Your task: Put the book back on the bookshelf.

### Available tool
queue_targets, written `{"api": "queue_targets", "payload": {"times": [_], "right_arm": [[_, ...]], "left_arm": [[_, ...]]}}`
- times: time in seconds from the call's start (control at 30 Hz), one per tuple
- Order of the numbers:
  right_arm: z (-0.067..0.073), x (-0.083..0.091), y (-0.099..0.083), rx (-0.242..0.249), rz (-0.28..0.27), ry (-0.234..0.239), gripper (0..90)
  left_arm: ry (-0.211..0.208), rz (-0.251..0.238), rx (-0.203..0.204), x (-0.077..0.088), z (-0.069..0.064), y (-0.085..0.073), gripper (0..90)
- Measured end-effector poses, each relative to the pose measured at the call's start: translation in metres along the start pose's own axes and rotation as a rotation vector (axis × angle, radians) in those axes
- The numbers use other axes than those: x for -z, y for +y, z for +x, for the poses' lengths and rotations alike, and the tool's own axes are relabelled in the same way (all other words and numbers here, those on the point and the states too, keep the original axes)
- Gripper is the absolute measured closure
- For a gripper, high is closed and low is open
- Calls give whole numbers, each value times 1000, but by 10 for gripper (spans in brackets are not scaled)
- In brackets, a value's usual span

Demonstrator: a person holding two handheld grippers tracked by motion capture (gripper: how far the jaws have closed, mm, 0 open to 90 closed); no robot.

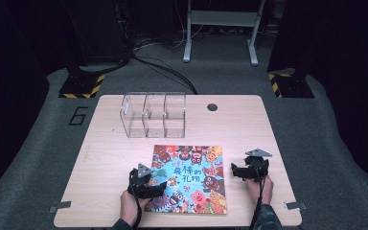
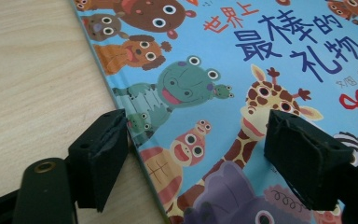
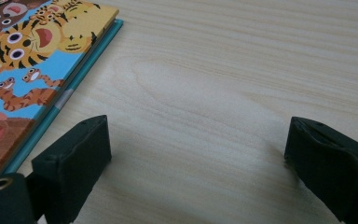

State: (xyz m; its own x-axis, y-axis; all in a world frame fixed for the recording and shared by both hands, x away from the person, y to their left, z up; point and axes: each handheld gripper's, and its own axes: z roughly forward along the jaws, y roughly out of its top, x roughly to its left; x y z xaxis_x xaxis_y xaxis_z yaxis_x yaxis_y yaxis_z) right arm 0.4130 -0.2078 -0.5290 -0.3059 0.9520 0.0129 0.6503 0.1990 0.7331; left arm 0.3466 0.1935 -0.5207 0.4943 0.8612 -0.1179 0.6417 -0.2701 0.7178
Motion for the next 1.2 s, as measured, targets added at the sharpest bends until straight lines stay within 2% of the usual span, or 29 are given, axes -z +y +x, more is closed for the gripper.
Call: {"api": "queue_targets", "payload": {"times": [0.03, 0.1, 0.2, 0.27, 0.33, 0.37, 0.43, 0.47, 0.5, 0.57, 0.6, 0.67, 0.7, 0.73, 0.77, 0.8, 0.83, 0.9, 1.13, 1.2], "right_arm": [[0, 0, 0, 0, 0, 0, 63], [0, 0, 0, 0, 0, 0, 64], [-1, 1, 1, -4, 10, 1, 64], [-4, 2, 1, -36, 10, 26, 45], [-6, 5, 3, -90, 20, 66, 28], [-5, 8, 4, -99, 28, 73, 31], [0, 16, 7, -97, 7, 111, 60], [5, 19, 9, -81, -1, 113, 82], [9, 21, 10, -66, 0, 137, 108], [18, 22, 14, -41, 10, 161, 138], [28, 21, 17, -25, 25, 196, 151], [37, 15, 21, -16, 46, 232, 176], [37, 15, 21, -16, 46, 232, 176], [40, 12, 23, -15, 64, 261, 191], [45, 9, 25, -18, 74, 259, 217], [48, 5, 27, 6, 72, 273, 231], [50, 3, 28, 0, 85, 283, 238], [55, -5, 31, 18, 142, 281, 277], [56, -7, 37, 31, 192, 271, 338], [60, -9, 43, 42, 231, 274, 348]], "left_arm": [[-13, -3, 8, -1, 1, 0, 214], [-6, -16, 11, 1, 6, 1, 173], [35, -33, 1, 10, 18, 3, 105], [49, -47, 11, 15, 25, 1, 88], [64, -20, -6, 18, 36, -3, 52], [78, -22, 6, 18, 39, -6, 47], [101, -10, 2, 18, 48, -11, 46], [98, 1, 11, 18, 50, -13, 40], [106, 7, 15, 17, 52, -14, 36], [117, 0, 11, 16, 52, -16, 29], [115, -1, 4, 15, 52, -16, 28], [141, -10, 3, 13, 50, -16, 28], [150, -6, -5, 12, 50, -16, 28], [160, -9, -5, 11, 50, -16, 28], [160, -13, -2, 11, 50, -16, 28], [162, -16, -5, 11, 50, -16, 28], [160, -16, -2, 11, 50, -17, 29], [167, -13, 1, 11, 49, -16, 32], [167, -13, -7, 11, 49, -17, 44], [157, -12, -16, 11, 49, -17, 44]]}}
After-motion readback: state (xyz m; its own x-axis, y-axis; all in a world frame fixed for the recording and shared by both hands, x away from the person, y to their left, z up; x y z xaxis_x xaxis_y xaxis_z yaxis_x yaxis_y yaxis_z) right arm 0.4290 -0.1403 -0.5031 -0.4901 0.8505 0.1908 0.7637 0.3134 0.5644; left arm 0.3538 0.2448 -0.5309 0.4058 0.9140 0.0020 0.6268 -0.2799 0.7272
